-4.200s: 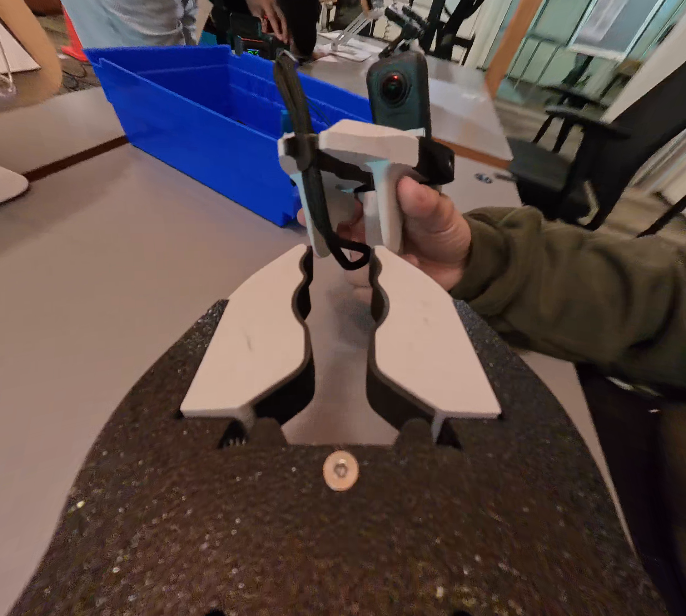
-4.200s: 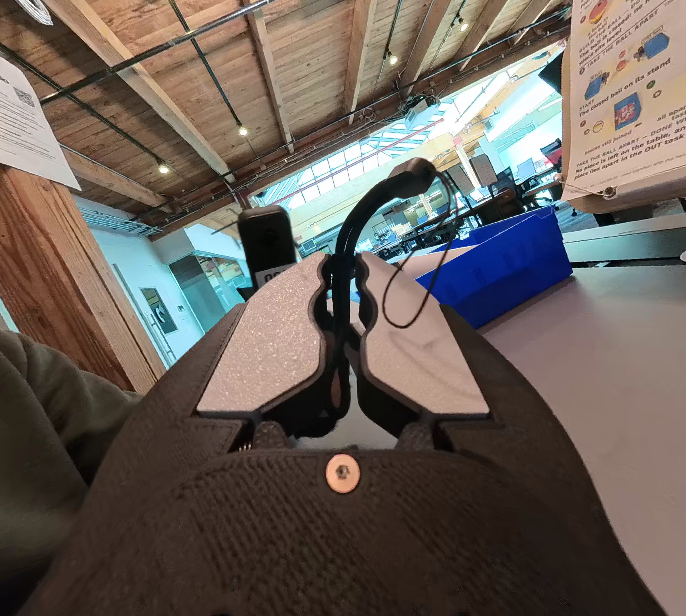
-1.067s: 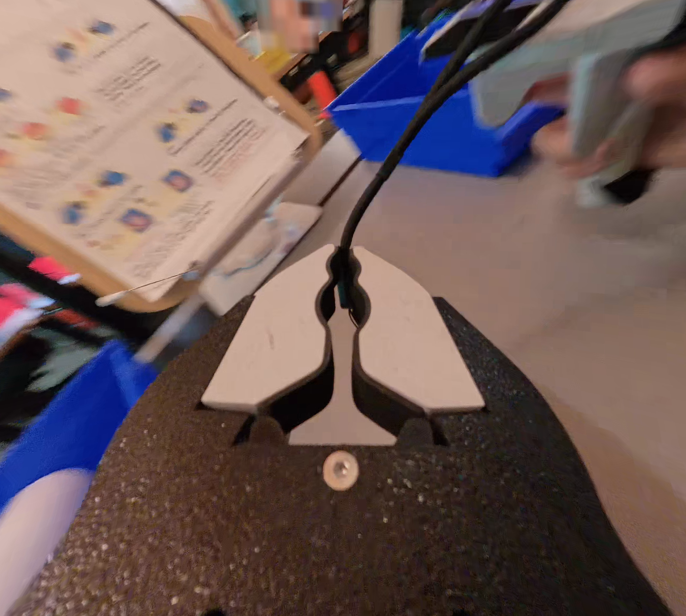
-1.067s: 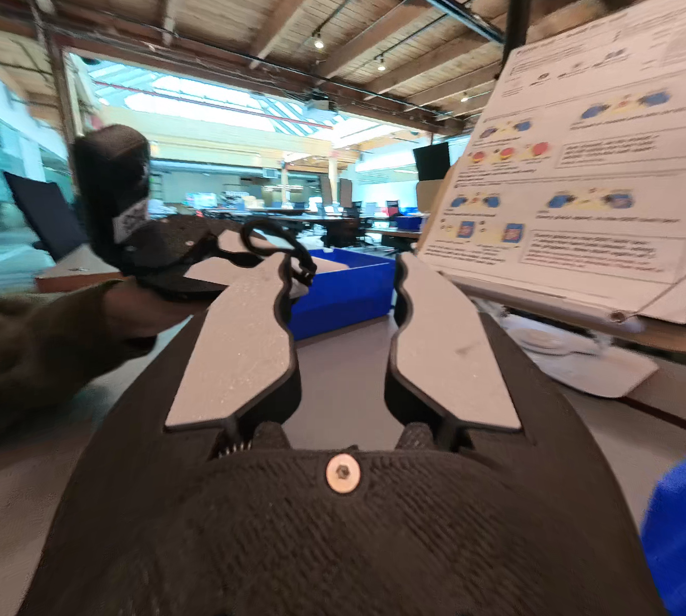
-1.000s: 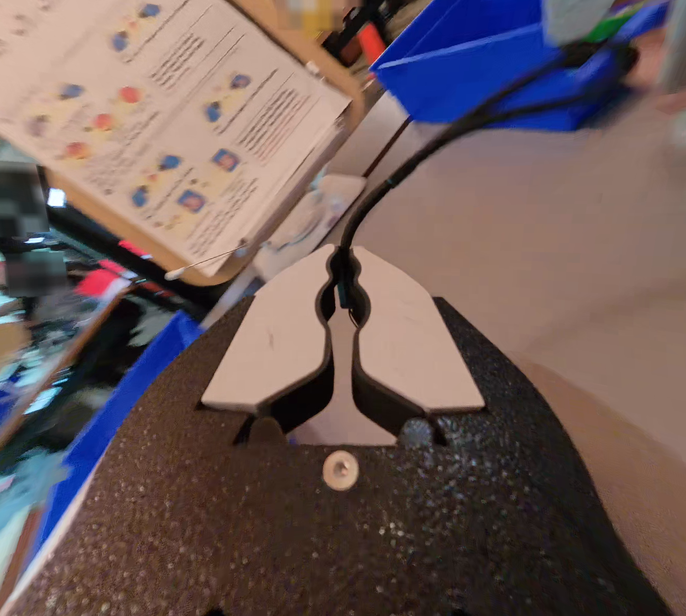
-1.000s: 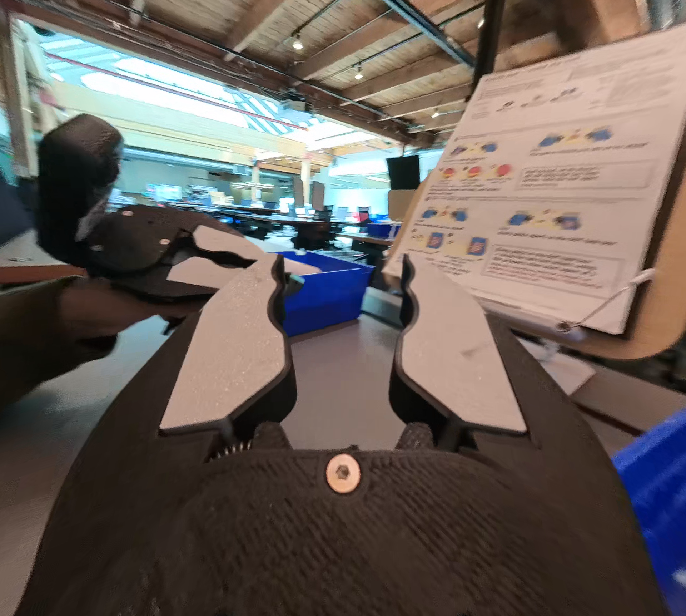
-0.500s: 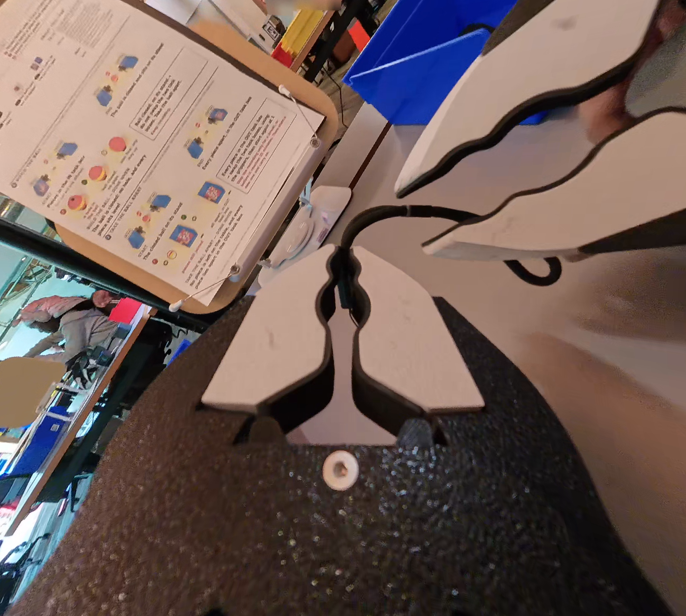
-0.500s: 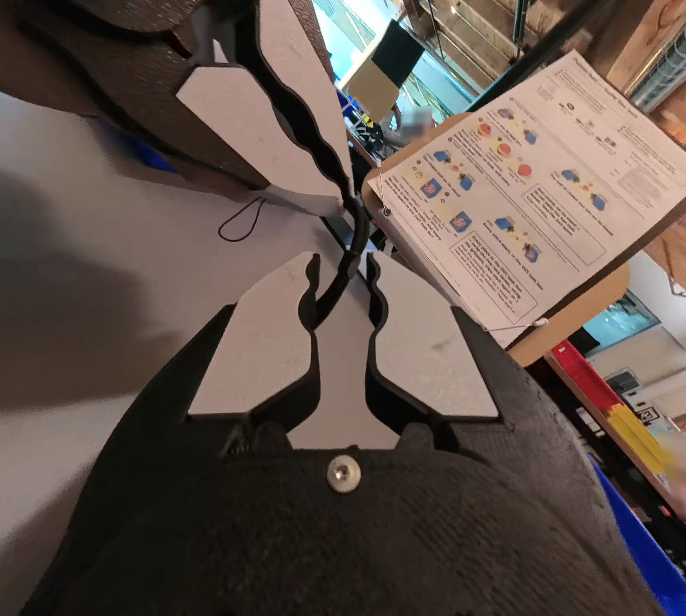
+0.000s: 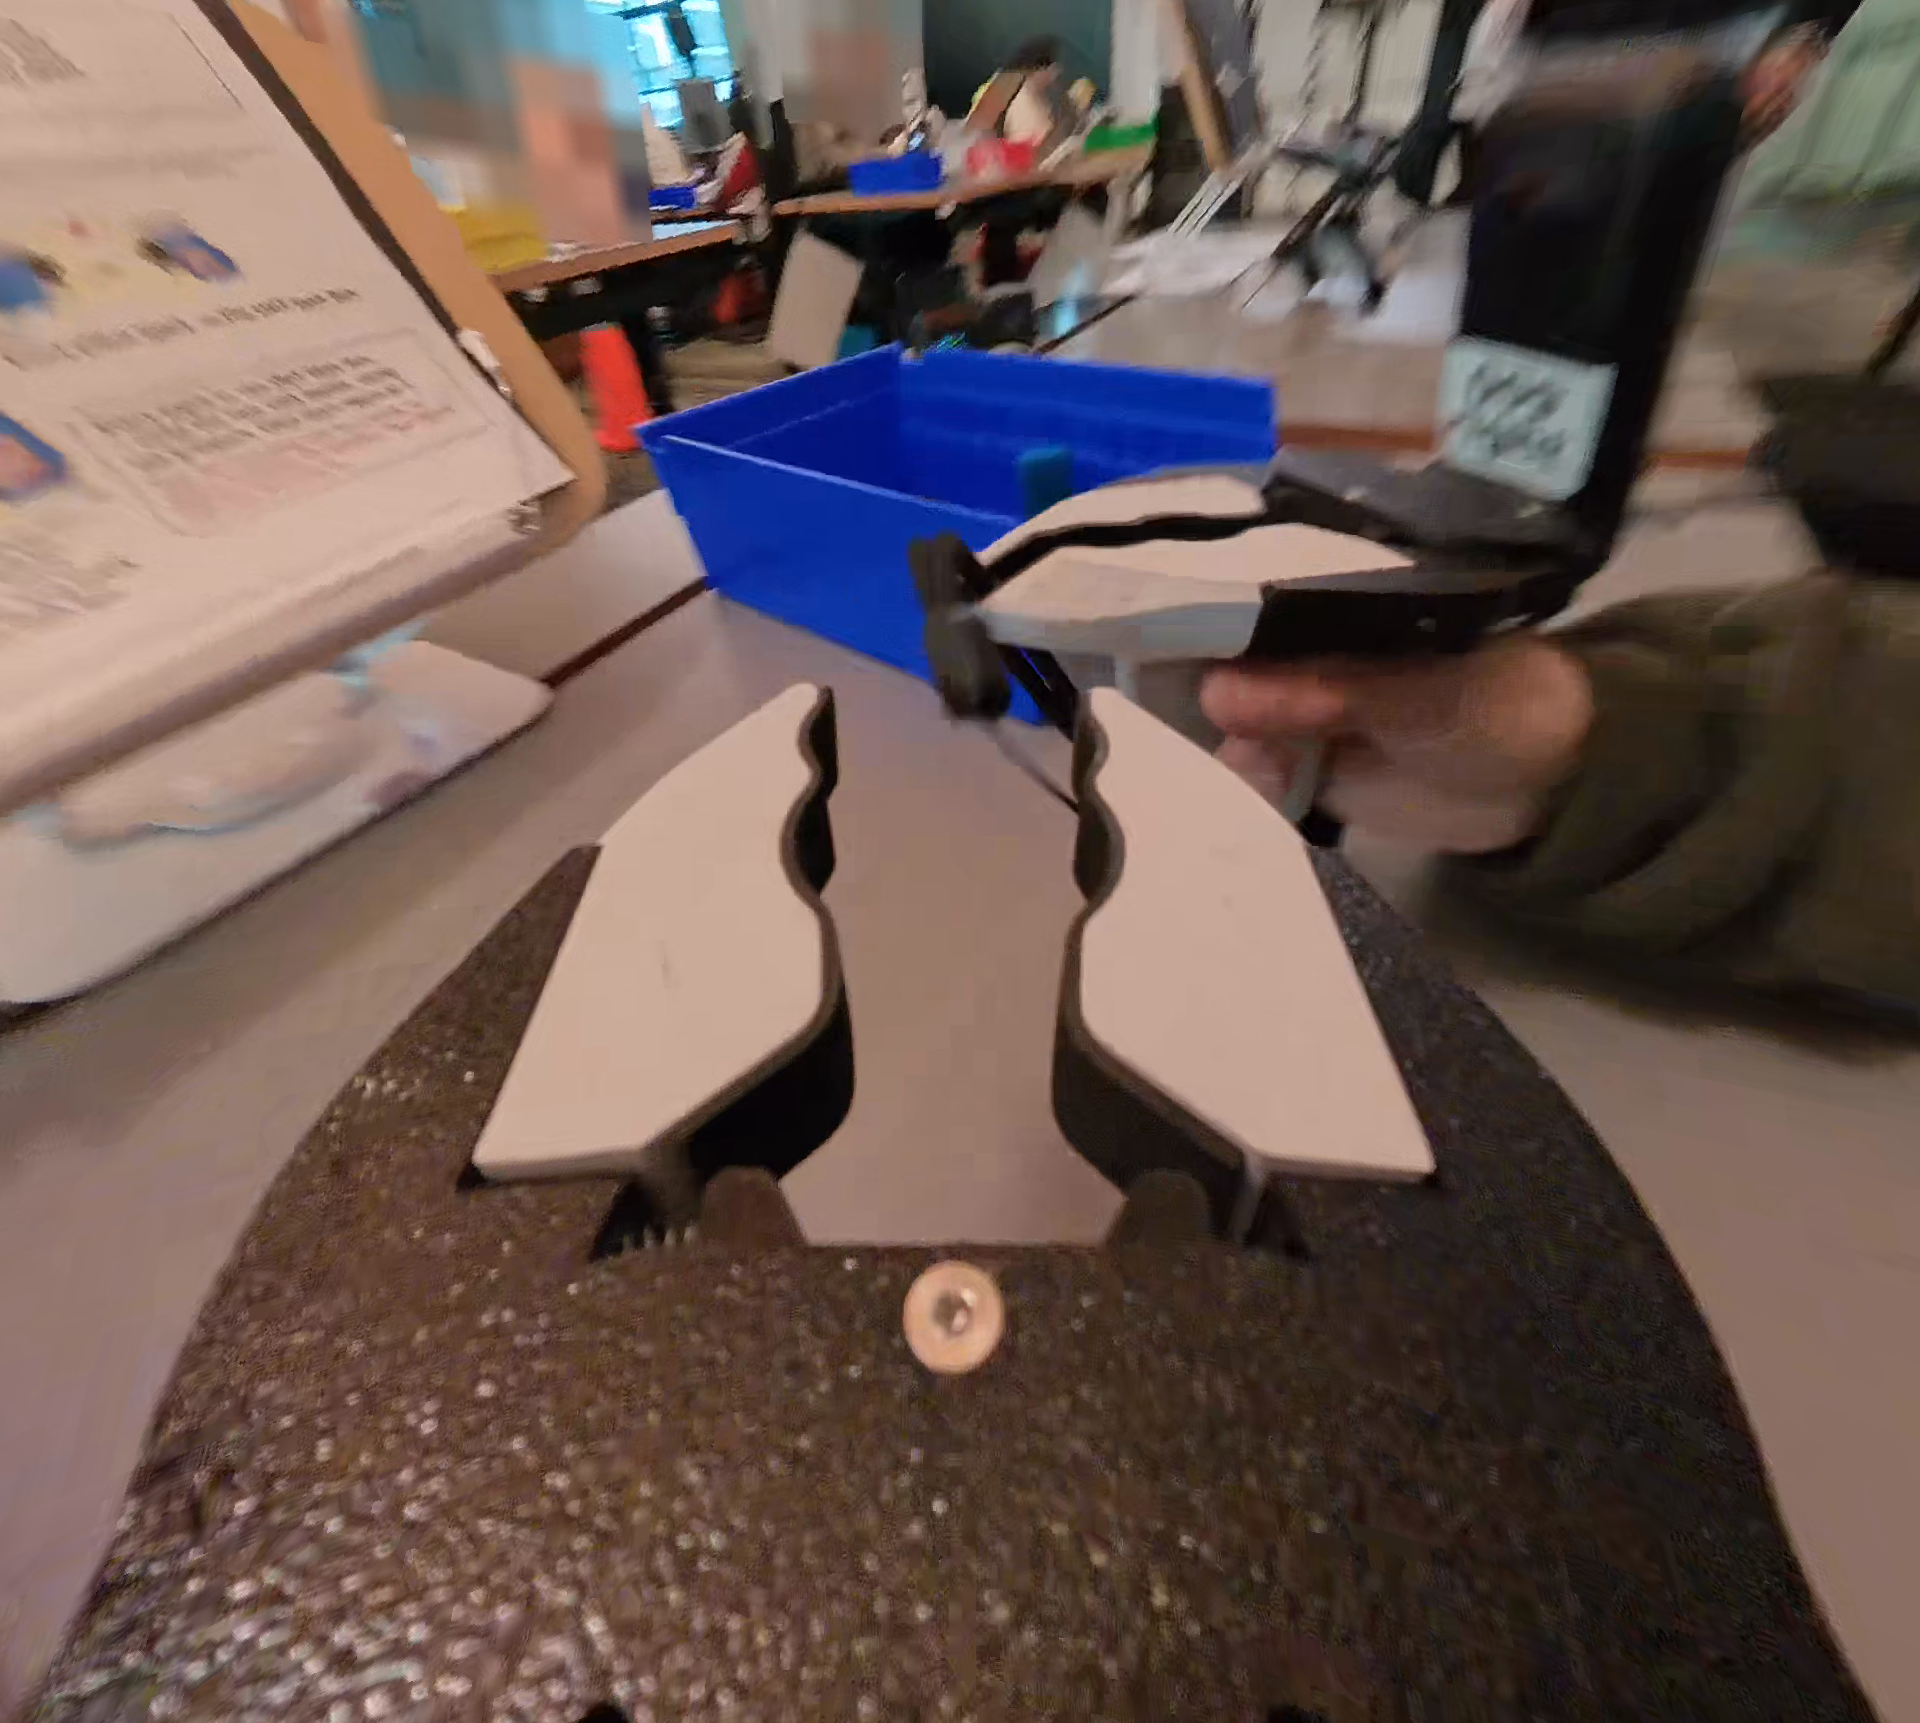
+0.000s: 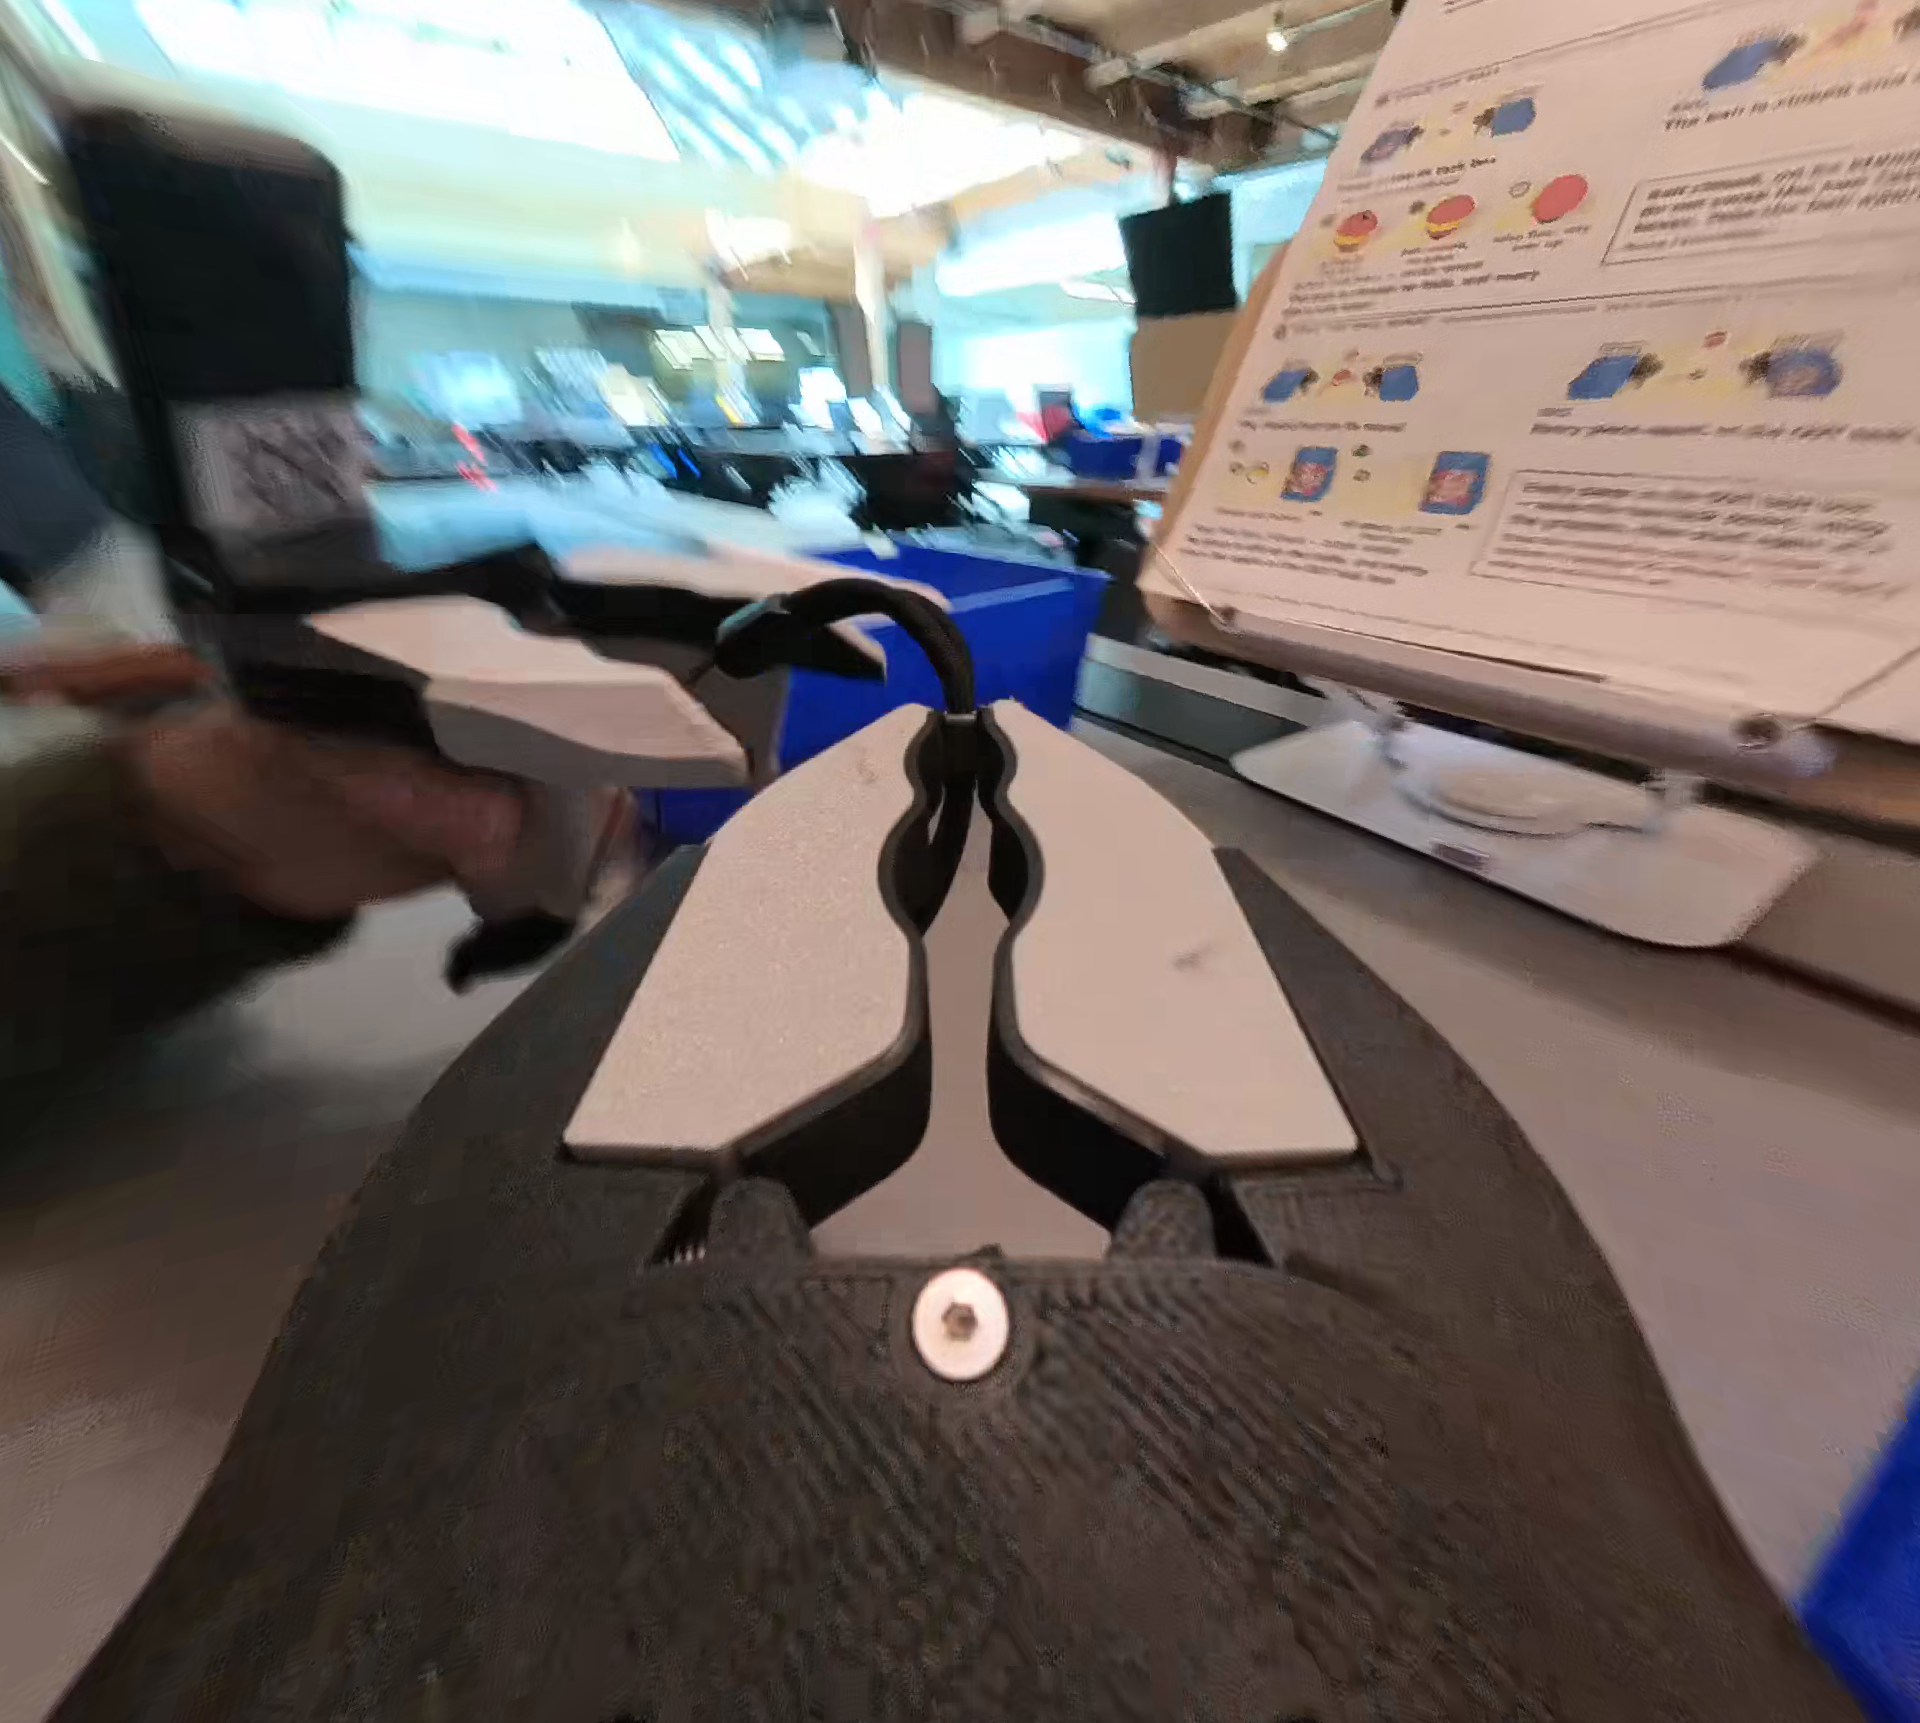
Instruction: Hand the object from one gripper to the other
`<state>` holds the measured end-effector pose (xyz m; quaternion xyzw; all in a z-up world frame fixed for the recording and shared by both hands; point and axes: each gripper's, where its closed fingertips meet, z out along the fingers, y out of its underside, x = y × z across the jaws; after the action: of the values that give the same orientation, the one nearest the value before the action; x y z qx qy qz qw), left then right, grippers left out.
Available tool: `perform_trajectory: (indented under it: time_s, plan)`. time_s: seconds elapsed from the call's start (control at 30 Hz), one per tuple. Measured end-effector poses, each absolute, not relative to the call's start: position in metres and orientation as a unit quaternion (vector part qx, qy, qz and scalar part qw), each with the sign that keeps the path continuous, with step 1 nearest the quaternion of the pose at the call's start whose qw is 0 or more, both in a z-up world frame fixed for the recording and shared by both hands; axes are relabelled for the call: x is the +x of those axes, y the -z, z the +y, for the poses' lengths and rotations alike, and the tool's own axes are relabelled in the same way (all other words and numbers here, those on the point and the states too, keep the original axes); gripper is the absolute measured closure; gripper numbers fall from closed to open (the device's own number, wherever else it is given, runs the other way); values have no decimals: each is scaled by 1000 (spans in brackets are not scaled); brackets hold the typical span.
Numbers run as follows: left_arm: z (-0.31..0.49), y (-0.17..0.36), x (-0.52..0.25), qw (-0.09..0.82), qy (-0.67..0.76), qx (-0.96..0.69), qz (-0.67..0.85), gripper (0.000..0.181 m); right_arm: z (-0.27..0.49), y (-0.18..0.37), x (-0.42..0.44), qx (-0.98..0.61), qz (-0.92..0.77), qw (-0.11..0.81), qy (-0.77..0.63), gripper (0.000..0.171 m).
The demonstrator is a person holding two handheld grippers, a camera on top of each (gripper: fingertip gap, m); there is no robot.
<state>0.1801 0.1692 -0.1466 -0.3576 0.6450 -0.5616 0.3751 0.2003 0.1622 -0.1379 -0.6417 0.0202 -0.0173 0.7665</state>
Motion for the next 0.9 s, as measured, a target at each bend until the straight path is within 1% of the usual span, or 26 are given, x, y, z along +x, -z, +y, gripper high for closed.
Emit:
perform_trajectory:
  time_s: [0.13, 0.23, 0.3, 0.43, 0.57, 0.8, 0.9]
  plan:
    - [158, 156, 176, 225, 638, -400, 619, 144, 149, 115, 198, -554, 42, 823, -119, 166]
    - [133, 157, 167, 91, 695, -393, 595, 149, 147, 109, 187, -528, 24, 834, -159, 165]
    - [121, 156, 161, 39, 714, -381, 587, 149, 145, 103, 176, -510, 1, 840, -186, 165]
    - [112, 152, 154, -8, 735, -366, 570, 157, 144, 101, 169, -511, -21, 840, -181, 166]
    - [108, 146, 149, -65, 757, -358, 543, 157, 147, 106, 166, -528, -35, 832, -166, 165]
    - [109, 140, 148, -80, 771, -353, 524, 157, 151, 110, 160, -547, -60, 825, -132, 166]
    - [114, 143, 152, -74, 770, -366, 518, 174, 151, 110, 159, -549, -66, 824, -123, 166]
